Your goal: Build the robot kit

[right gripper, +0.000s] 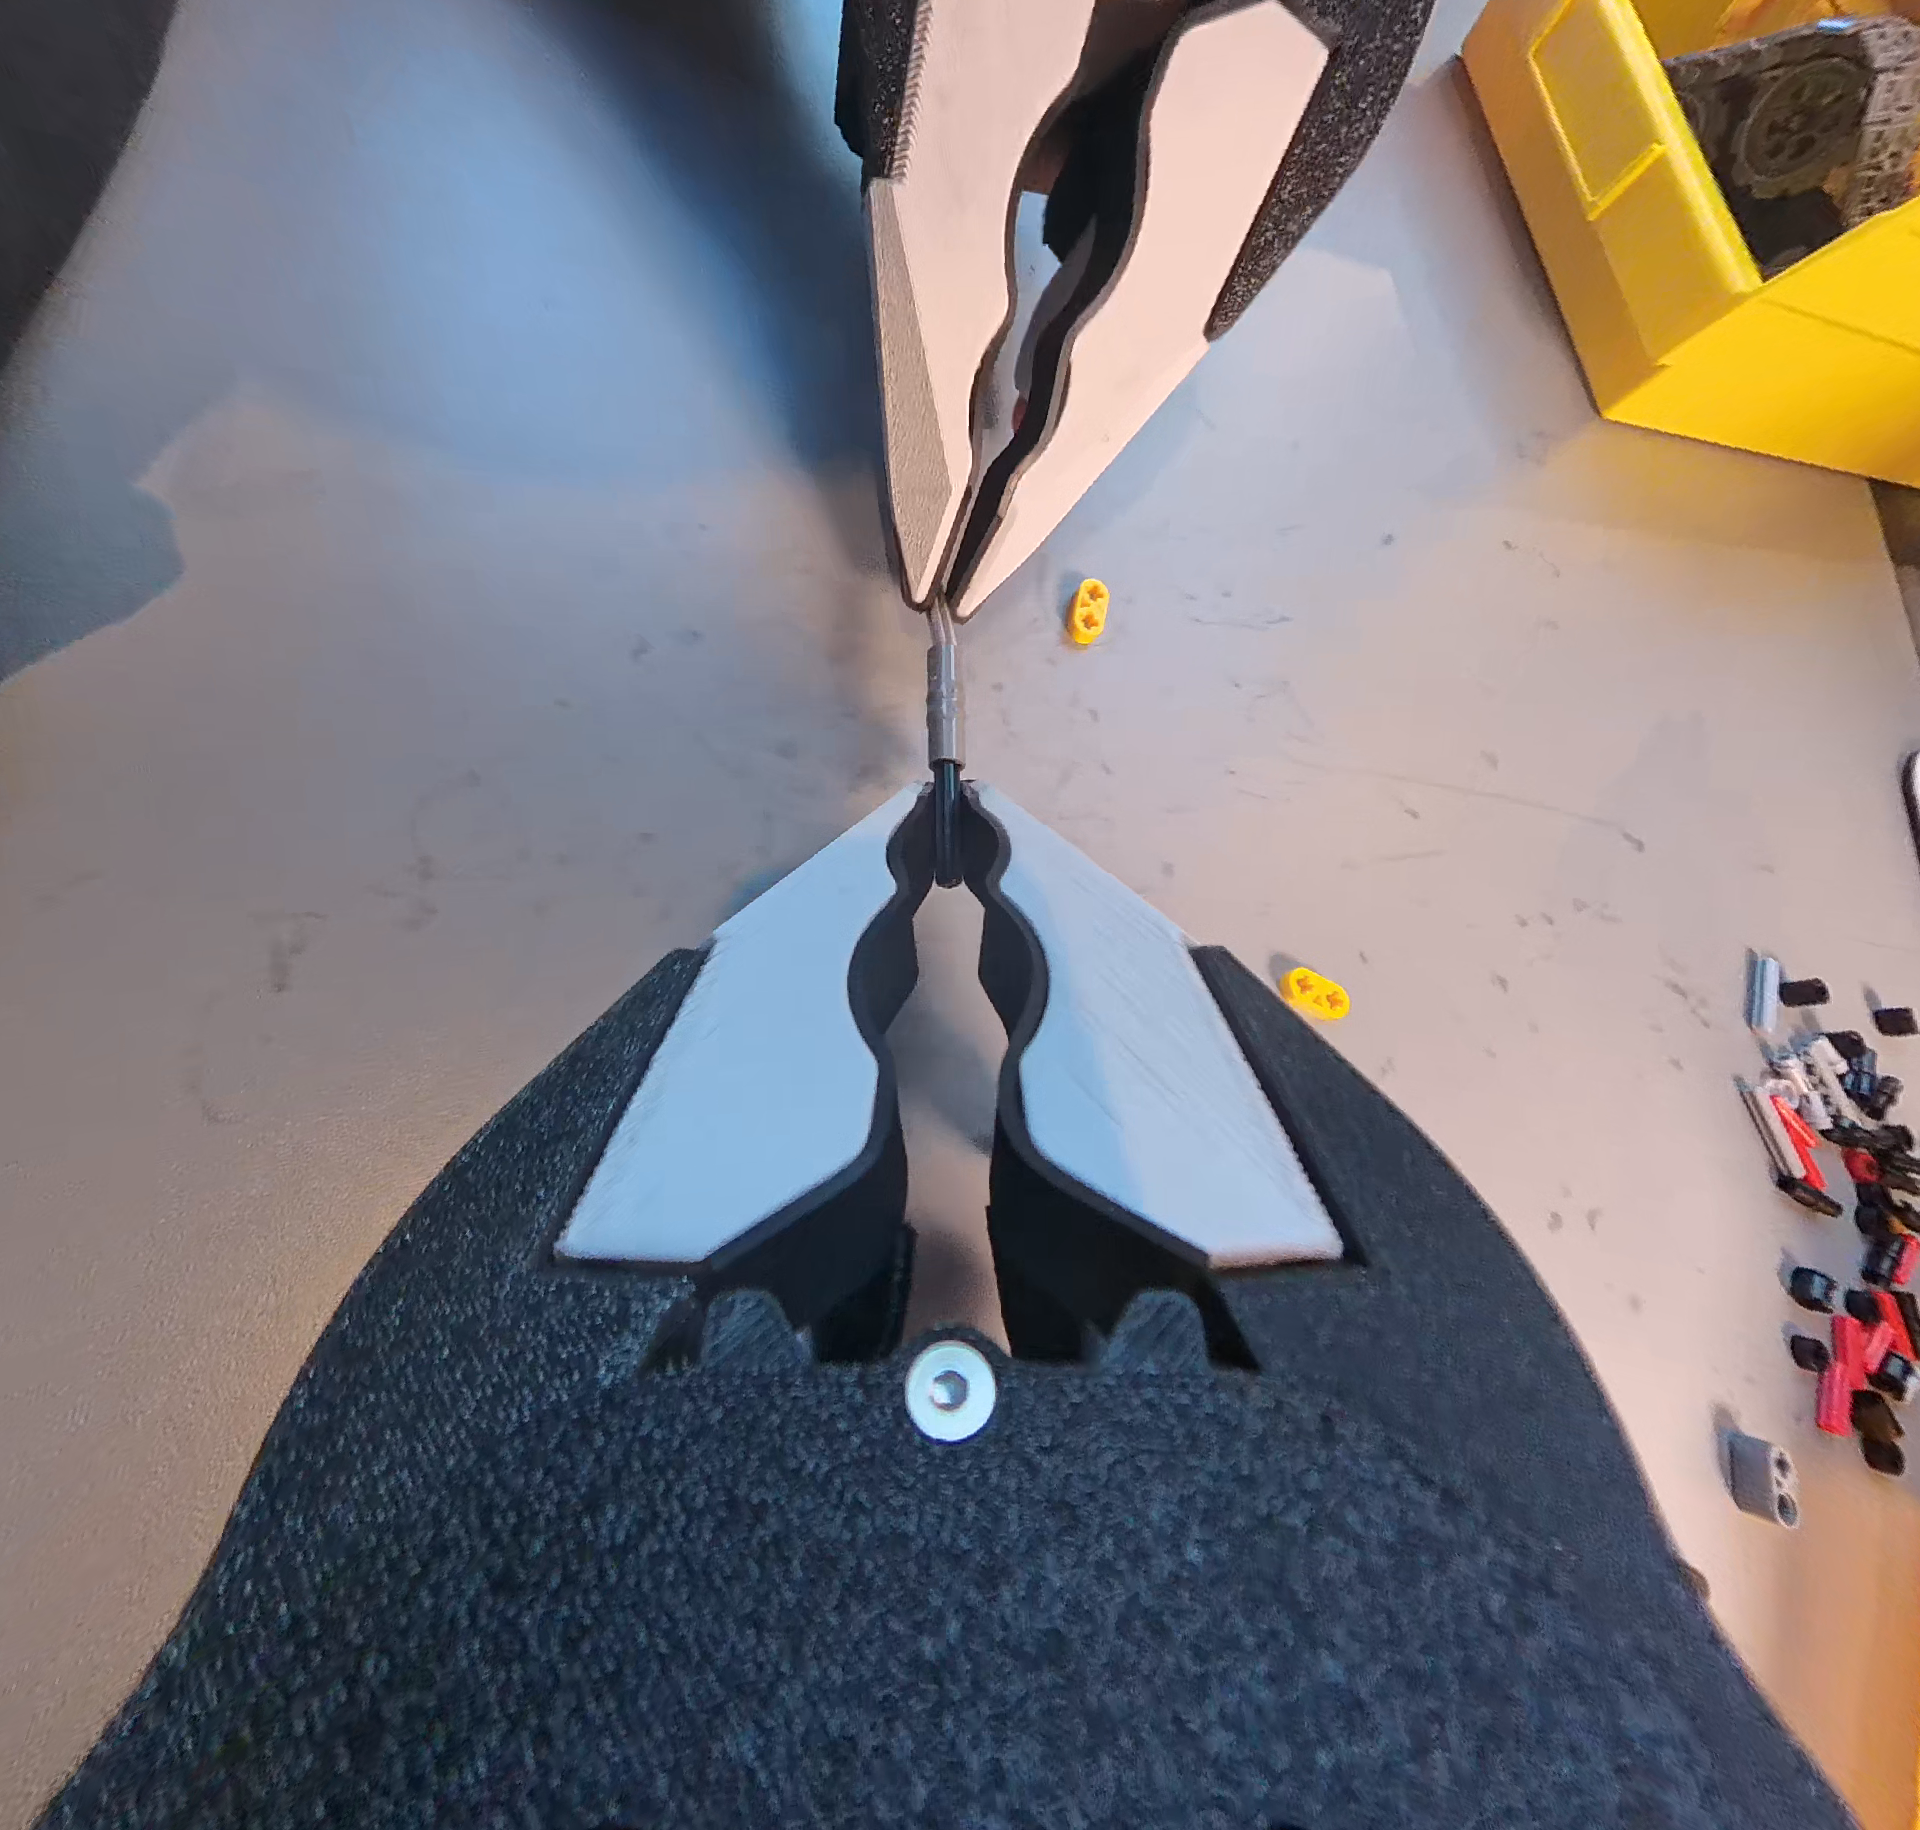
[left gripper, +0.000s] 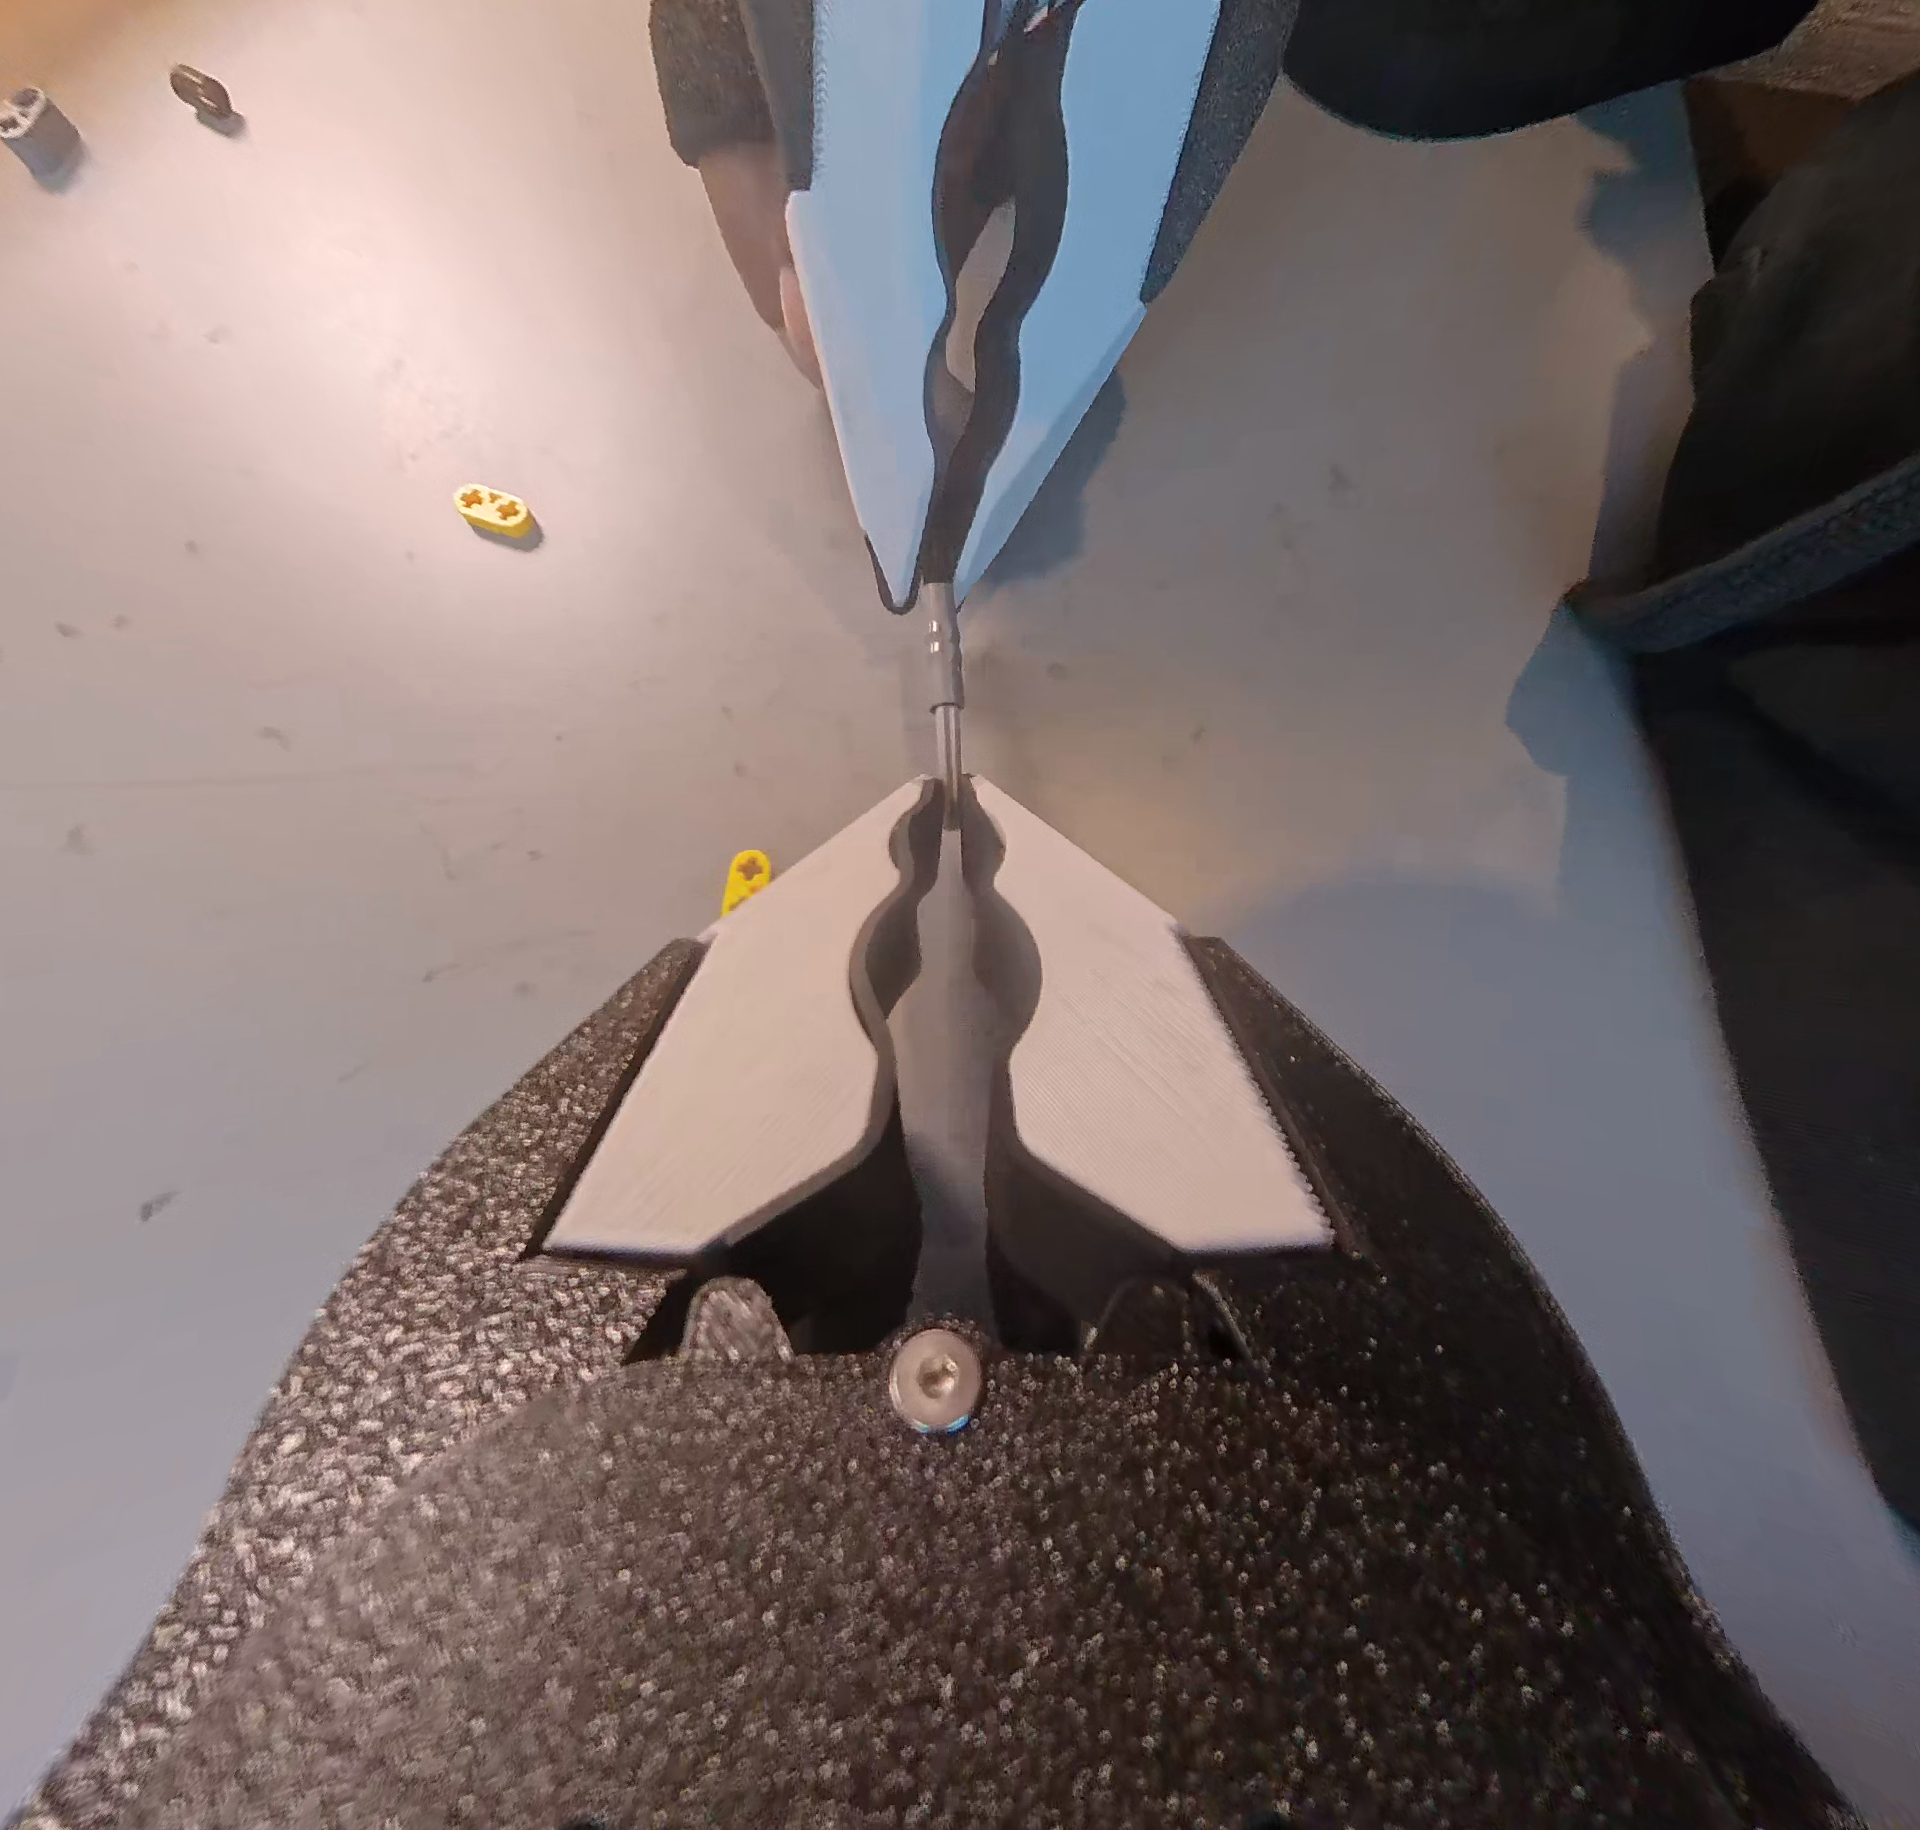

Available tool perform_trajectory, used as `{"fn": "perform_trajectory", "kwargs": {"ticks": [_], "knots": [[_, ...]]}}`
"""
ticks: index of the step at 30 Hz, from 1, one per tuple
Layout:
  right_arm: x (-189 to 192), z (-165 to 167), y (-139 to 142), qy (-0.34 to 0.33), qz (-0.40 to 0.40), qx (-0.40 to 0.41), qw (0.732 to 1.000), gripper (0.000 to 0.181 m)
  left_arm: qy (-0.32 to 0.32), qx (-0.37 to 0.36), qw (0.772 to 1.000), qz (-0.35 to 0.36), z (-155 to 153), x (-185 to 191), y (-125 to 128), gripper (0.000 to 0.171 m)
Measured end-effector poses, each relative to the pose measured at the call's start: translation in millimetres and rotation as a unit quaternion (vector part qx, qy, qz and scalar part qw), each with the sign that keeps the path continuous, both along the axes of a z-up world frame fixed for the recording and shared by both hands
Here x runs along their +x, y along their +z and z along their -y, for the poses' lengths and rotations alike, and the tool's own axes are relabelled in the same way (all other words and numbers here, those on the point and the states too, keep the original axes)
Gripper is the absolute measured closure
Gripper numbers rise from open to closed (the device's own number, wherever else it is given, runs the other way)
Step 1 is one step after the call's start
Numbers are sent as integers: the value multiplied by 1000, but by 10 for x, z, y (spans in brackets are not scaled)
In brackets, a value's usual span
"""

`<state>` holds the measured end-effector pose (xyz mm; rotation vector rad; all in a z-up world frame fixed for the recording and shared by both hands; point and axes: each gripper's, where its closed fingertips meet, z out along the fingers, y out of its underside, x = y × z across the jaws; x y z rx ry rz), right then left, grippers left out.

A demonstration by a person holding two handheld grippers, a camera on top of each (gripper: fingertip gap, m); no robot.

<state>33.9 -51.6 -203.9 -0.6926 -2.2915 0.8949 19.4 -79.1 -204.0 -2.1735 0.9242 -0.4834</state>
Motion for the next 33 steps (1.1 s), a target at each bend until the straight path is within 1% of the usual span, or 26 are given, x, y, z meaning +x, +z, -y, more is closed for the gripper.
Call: {"fn": "perform_trajectory", "kwargs": {"ticks": [4,10,14,17,19,22,25,29,33], "knots": [[6,16,-16,5,-2,8,1000,178,7,-37,999,30,26,23,-25,170],[14,17,-56,16,-2,64,998,178,14,-68,997,19,48,41,-73,171],[15,28,-55,26,-1,99,995,178,21,-116,992,50,68,54,-71,171],[6,26,-54,26,3,103,994,178,21,-149,986,71,63,49,-60,170],[8,1,-49,20,5,96,995,178,27,-153,985,81,32,48,-53,170],[26,-8,-50,14,12,59,998,178,27,-135,986,97,8,60,-31,170],[58,20,-60,22,22,40,999,178,9,-111,991,75,33,101,-46,171],[70,28,-64,32,30,56,998,179,1,-111,992,65,43,124,-58,171],[85,41,-66,39,37,91,994,179,2,-145,987,71,57,137,-64,171]]}}
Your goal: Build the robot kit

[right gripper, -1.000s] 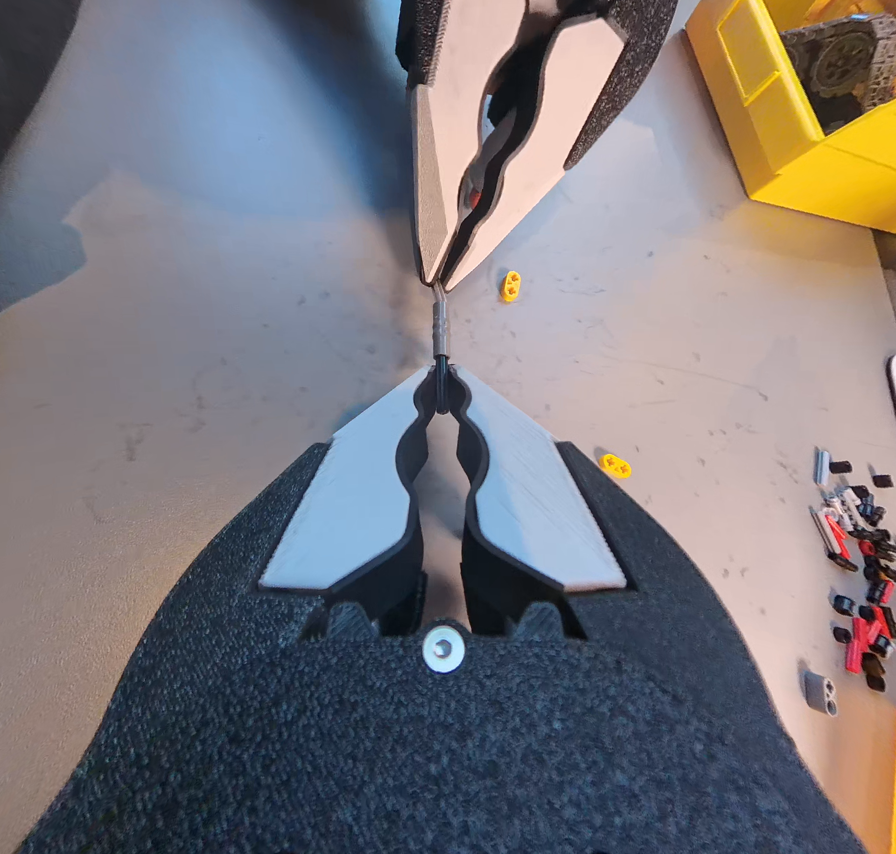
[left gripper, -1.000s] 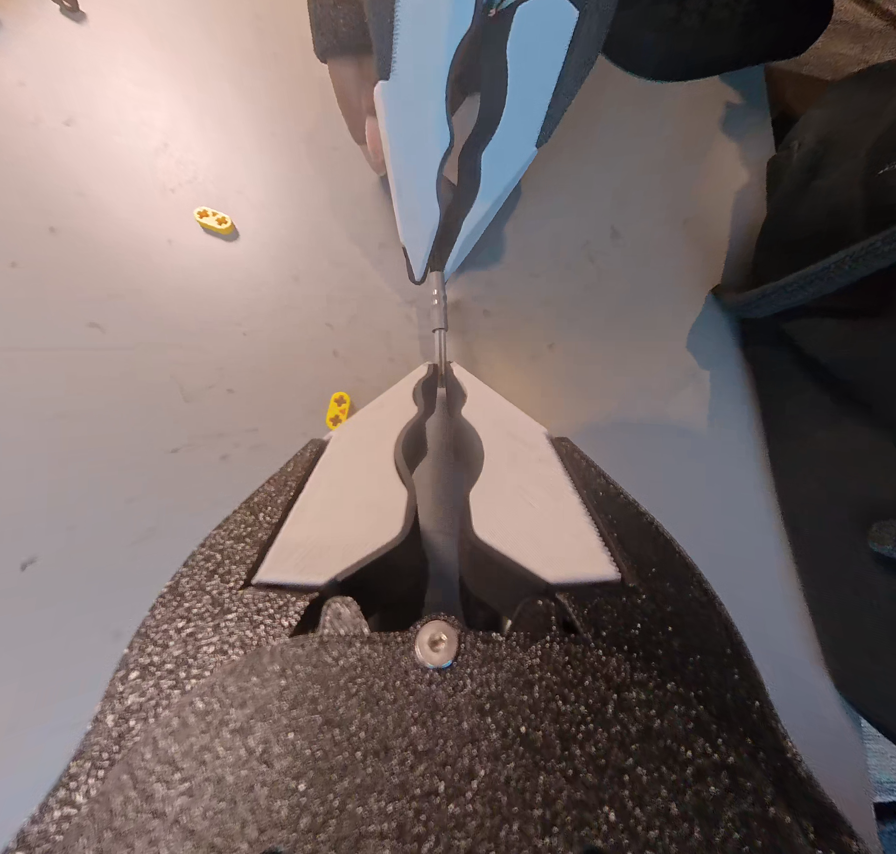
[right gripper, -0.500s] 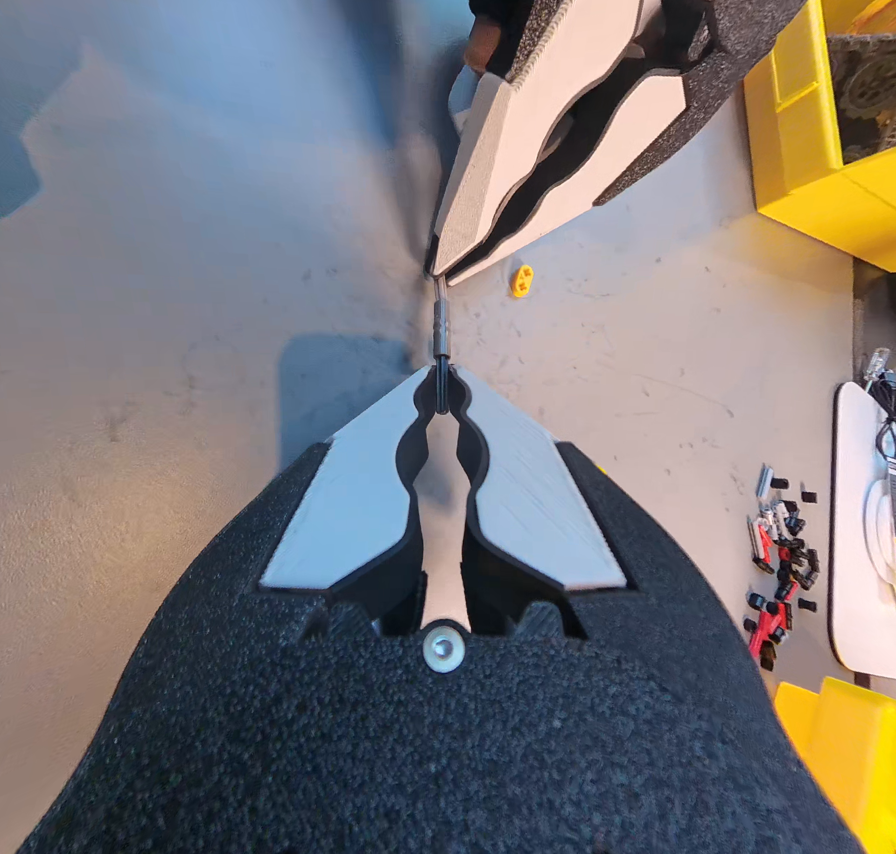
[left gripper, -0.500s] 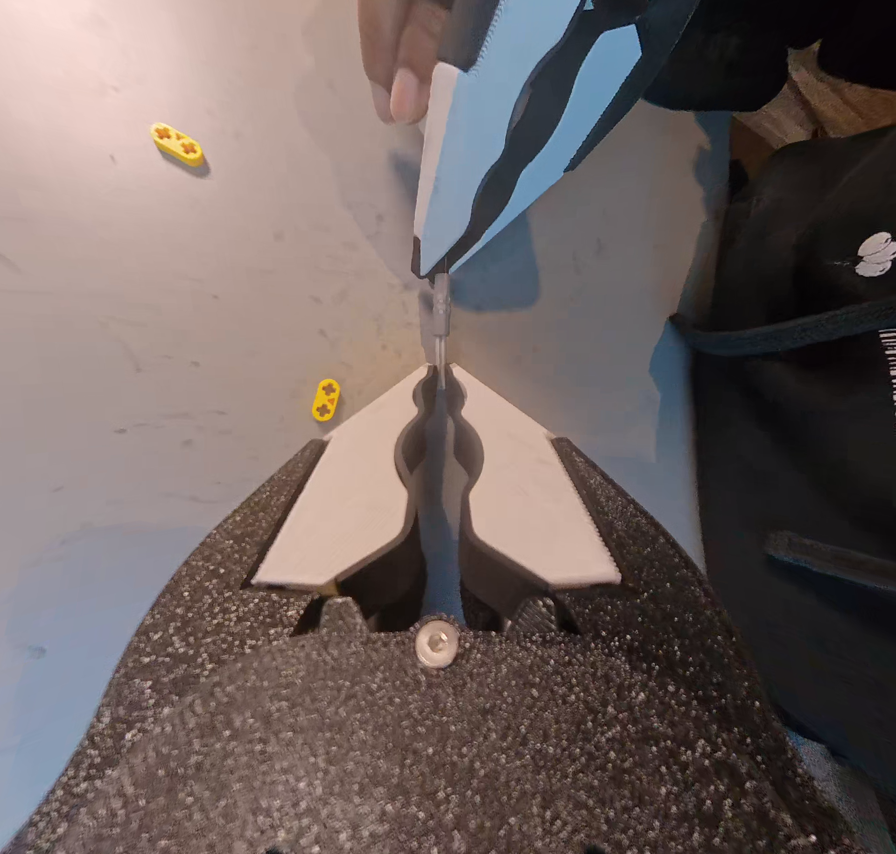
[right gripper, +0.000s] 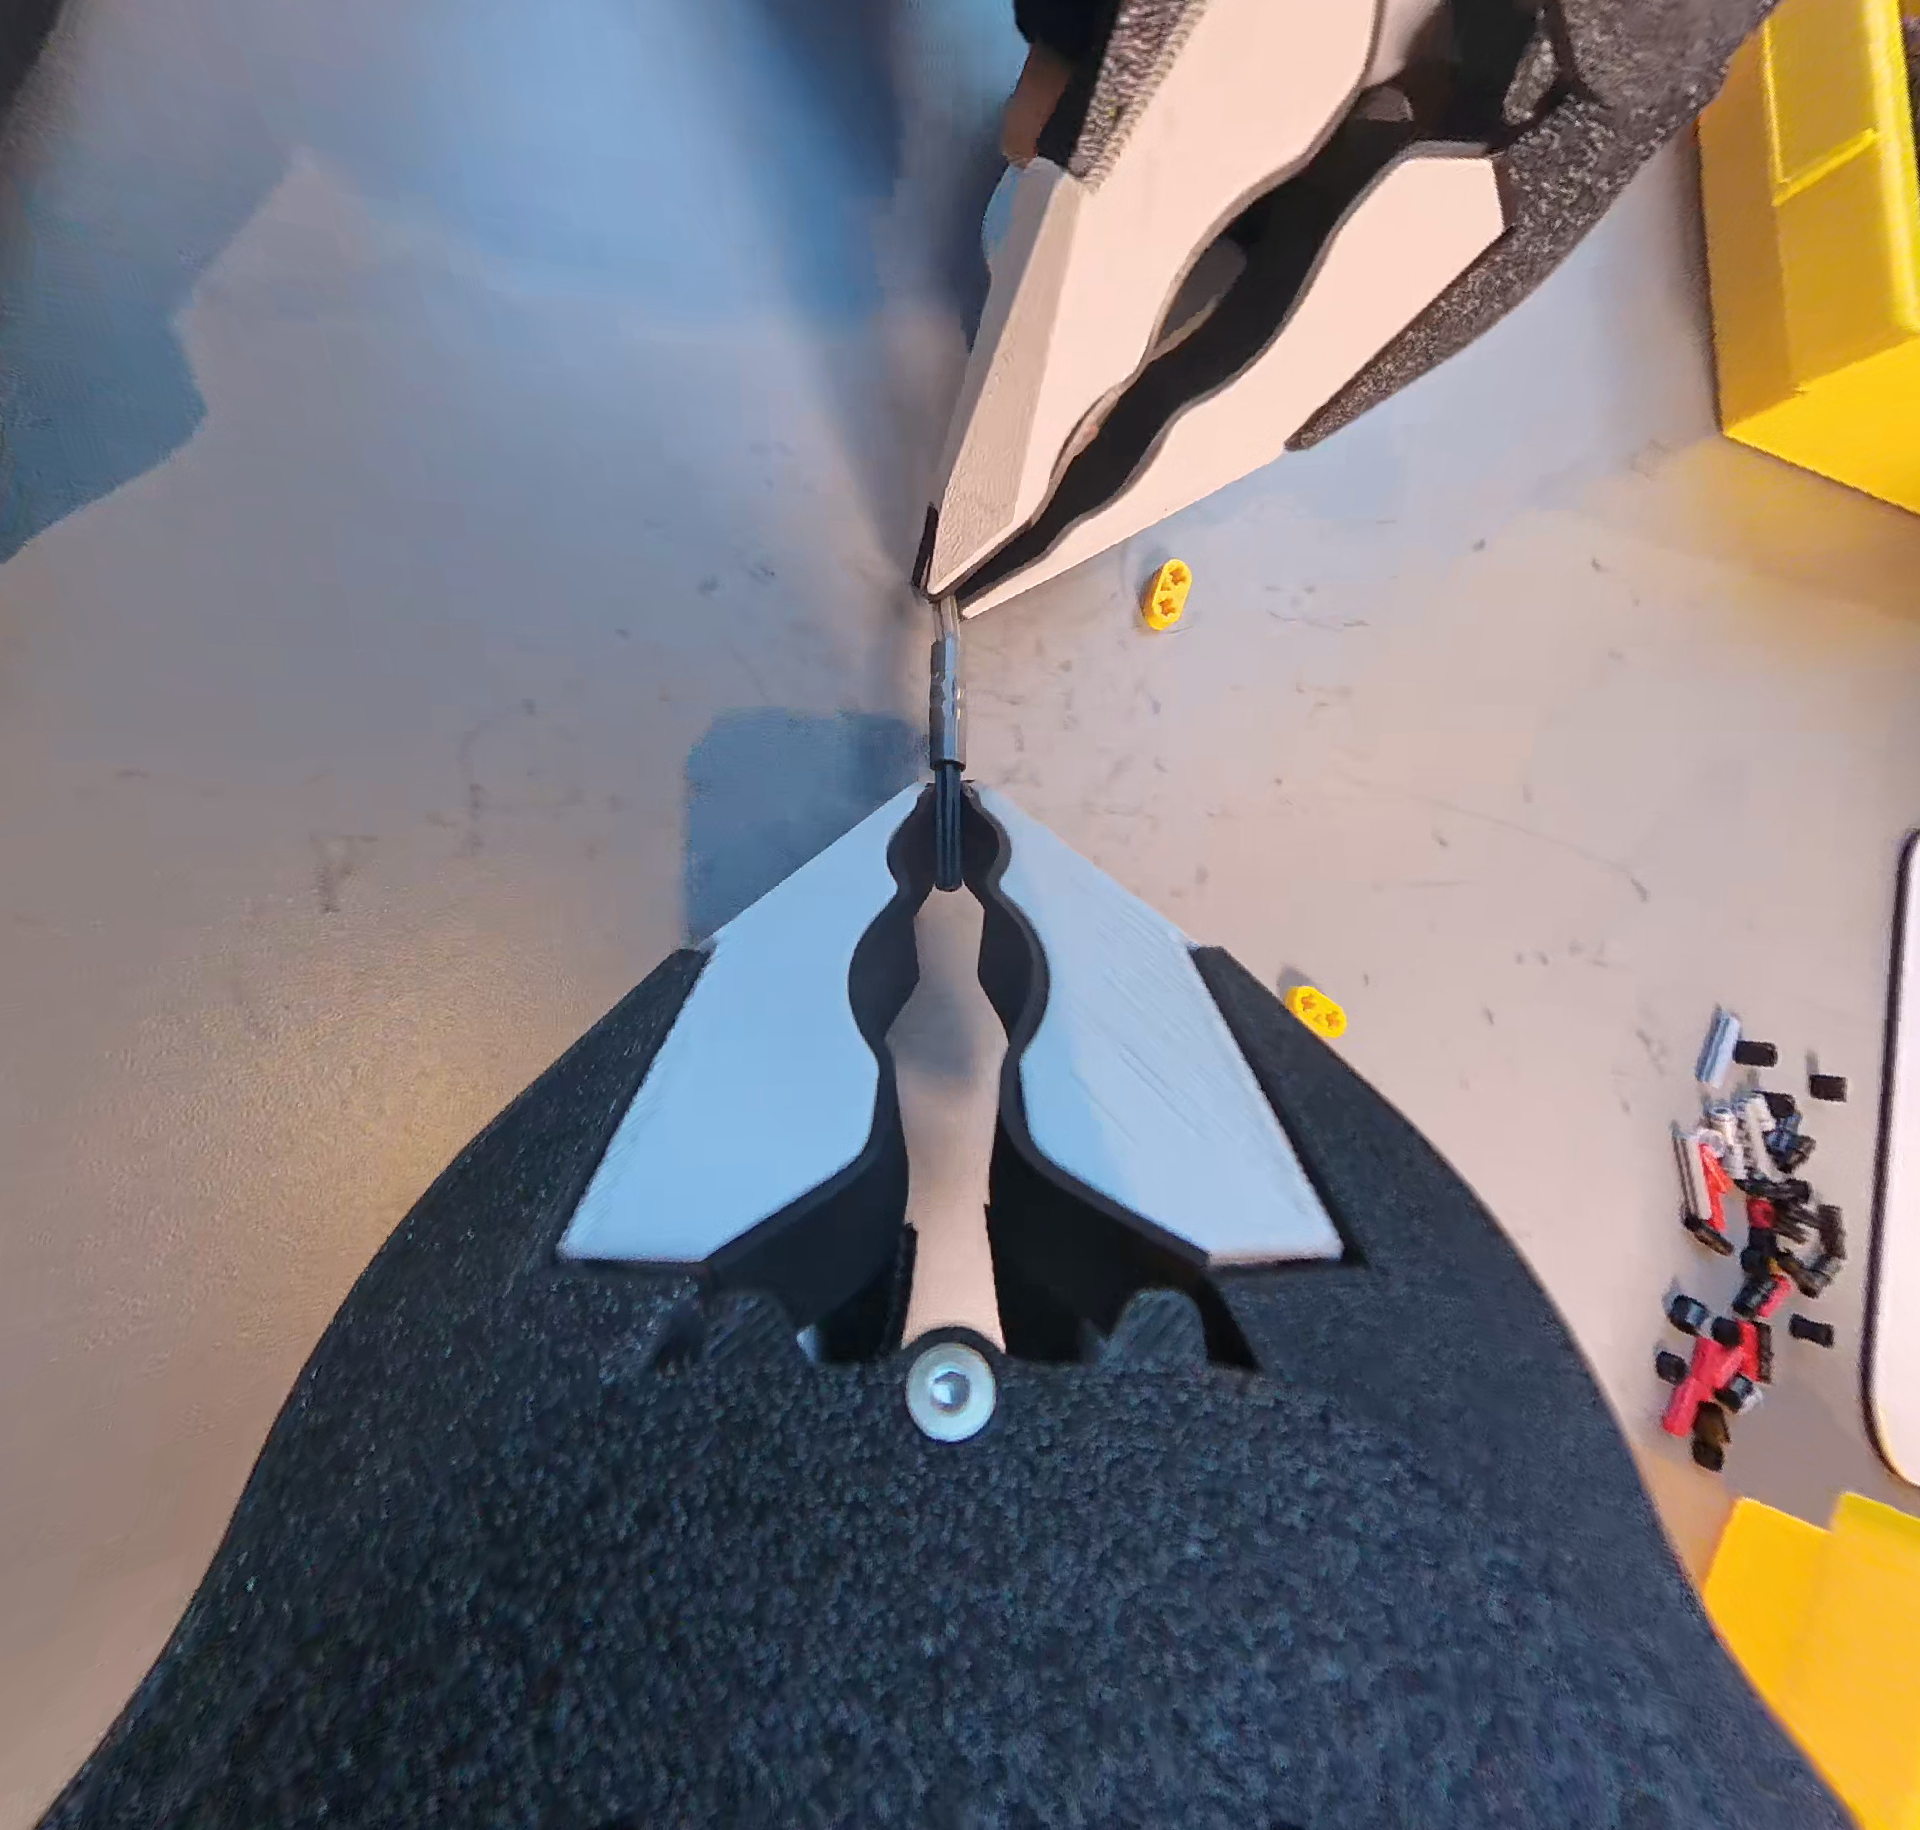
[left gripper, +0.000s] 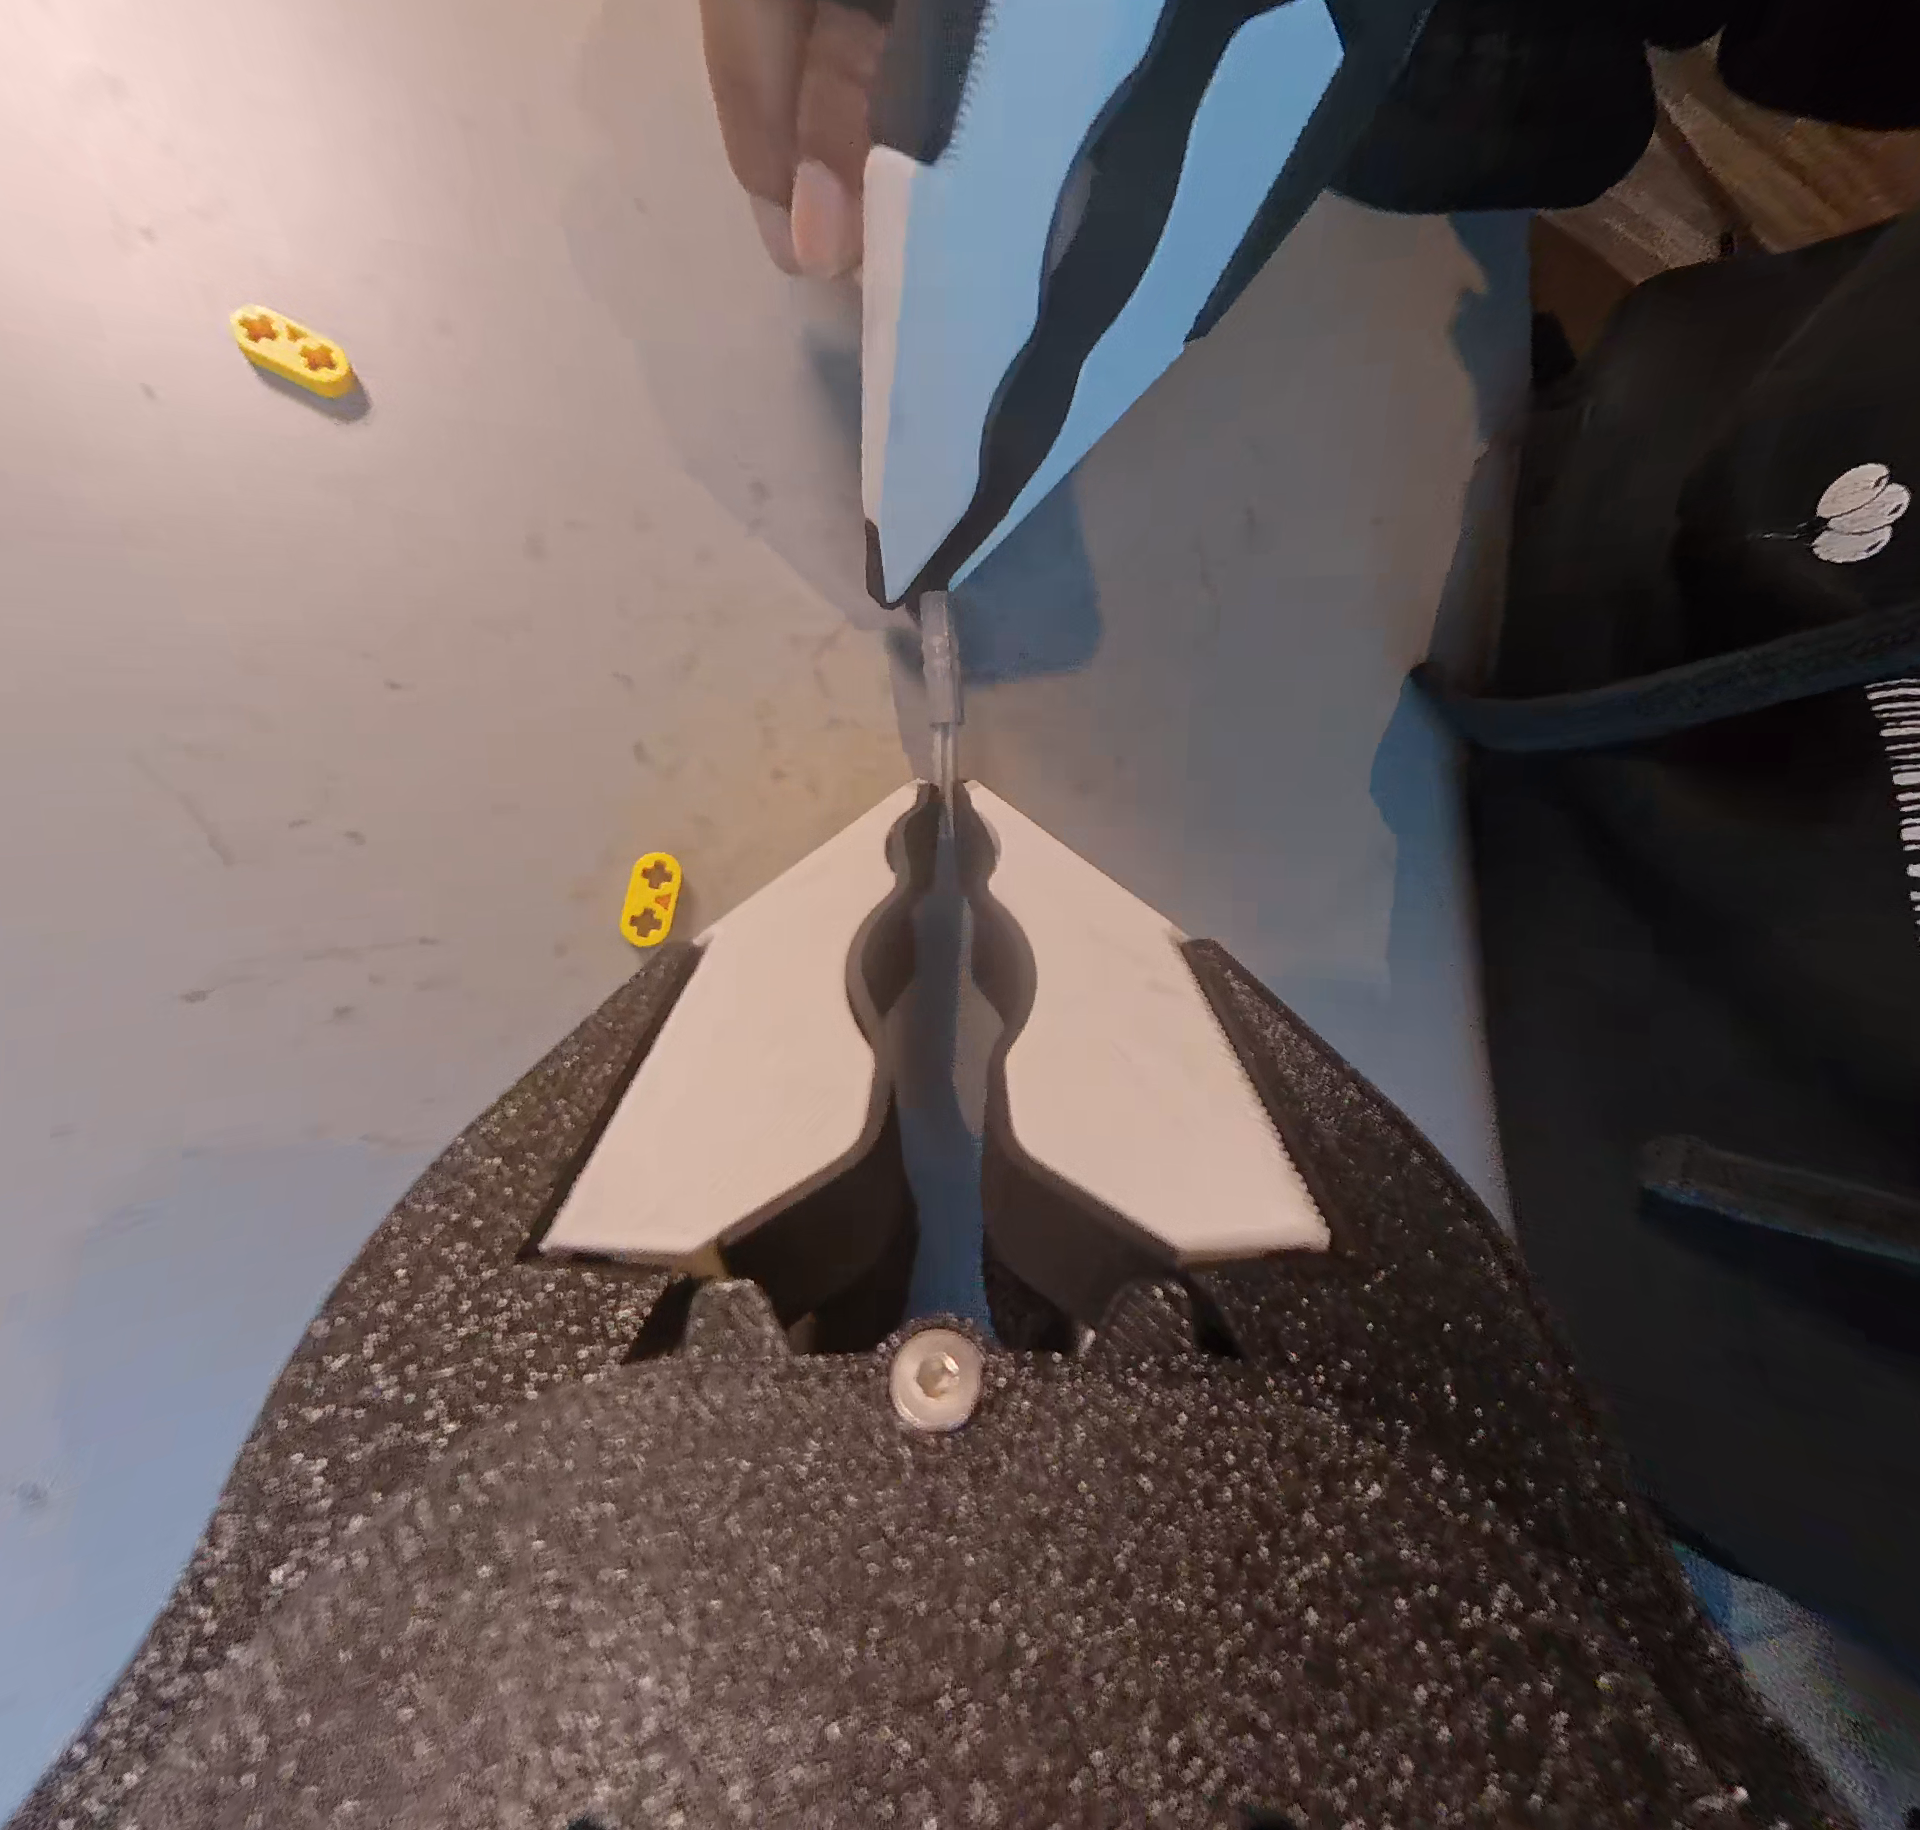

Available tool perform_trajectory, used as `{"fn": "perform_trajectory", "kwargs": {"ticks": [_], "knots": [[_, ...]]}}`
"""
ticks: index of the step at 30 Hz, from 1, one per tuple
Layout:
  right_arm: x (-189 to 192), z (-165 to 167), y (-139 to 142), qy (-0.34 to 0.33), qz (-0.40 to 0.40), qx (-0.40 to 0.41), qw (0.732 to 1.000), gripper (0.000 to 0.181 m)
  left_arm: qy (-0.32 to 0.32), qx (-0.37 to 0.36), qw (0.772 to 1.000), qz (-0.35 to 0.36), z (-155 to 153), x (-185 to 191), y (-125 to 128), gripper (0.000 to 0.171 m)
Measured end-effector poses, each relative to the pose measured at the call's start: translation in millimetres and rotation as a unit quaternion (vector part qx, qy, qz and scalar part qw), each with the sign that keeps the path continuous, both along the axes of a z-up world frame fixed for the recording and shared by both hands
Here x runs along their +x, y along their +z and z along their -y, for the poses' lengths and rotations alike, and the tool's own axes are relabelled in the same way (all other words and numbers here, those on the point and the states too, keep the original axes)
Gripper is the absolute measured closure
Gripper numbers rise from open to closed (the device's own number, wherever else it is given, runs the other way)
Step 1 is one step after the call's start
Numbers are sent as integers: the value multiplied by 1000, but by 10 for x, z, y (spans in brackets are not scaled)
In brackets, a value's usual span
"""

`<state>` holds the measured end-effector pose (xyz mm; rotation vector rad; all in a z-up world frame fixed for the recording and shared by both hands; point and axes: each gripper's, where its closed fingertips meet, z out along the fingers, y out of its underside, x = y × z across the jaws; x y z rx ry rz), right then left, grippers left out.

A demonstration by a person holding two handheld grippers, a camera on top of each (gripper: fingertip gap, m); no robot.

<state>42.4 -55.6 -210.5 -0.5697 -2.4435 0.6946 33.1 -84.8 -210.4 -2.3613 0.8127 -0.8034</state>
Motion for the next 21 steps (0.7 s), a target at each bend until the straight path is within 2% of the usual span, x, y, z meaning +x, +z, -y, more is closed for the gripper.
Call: {"fn": "perform_trajectory", "kwargs": {"ticks": [4,11,15,21], "knots": [[-2,-15,1,-6,2,28,1000,179,12,-27,999,24,-17,-3,13,171],[14,-2,-1,3,5,4,1000,180,-4,-35,998,48,-1,29,46,171],[6,12,-1,7,7,39,999,180,-12,-87,995,39,28,44,9,171],[7,9,-2,-14,9,33,999,180,-6,-132,989,61,10,39,30,171]]}}
